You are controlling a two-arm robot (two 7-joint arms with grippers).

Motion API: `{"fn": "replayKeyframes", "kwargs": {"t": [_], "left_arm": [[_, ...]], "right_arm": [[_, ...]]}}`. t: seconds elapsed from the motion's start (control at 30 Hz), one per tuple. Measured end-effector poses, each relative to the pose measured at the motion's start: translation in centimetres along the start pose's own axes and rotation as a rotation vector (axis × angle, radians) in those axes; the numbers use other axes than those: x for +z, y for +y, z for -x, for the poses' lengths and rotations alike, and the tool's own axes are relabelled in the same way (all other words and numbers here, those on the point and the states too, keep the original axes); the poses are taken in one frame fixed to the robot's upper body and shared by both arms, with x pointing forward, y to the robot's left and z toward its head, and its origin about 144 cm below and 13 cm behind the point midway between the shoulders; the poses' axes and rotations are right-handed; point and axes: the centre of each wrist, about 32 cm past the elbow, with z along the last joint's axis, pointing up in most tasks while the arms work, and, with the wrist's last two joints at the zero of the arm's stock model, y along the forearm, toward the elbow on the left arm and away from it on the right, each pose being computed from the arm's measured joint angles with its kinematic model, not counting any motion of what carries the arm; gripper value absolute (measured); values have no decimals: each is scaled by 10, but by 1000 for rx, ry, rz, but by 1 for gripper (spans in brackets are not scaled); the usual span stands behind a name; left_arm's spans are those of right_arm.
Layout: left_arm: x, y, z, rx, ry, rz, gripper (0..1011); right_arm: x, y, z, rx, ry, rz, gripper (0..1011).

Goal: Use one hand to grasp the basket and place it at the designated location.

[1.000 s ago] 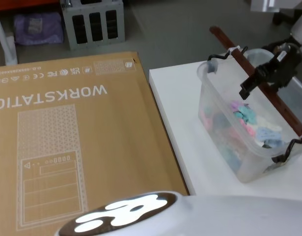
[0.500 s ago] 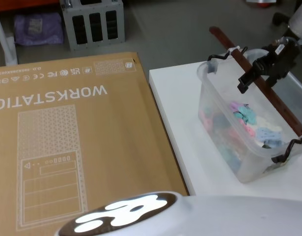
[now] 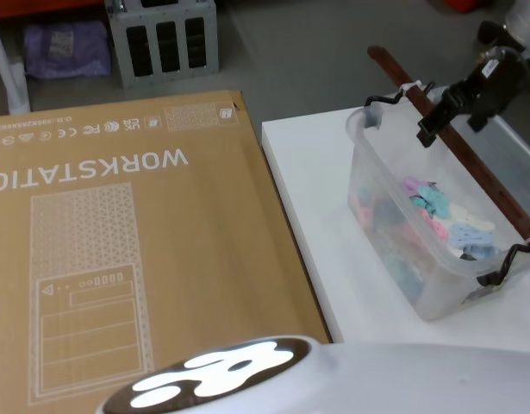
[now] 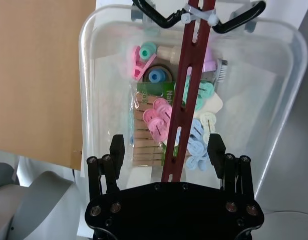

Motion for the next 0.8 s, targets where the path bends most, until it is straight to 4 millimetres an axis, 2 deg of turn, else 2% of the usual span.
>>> {"fn": "replayKeyframes", "kwargs": {"t": [0.3,0.8], "left_arm": [[0,0,0,0,0,0,0],[0,0,0,0,0,0,0]], "right_arm": [[11,-12,-1,-23,-14,48,1000],[30,-38,9,-87,-25,125,1000]]}}
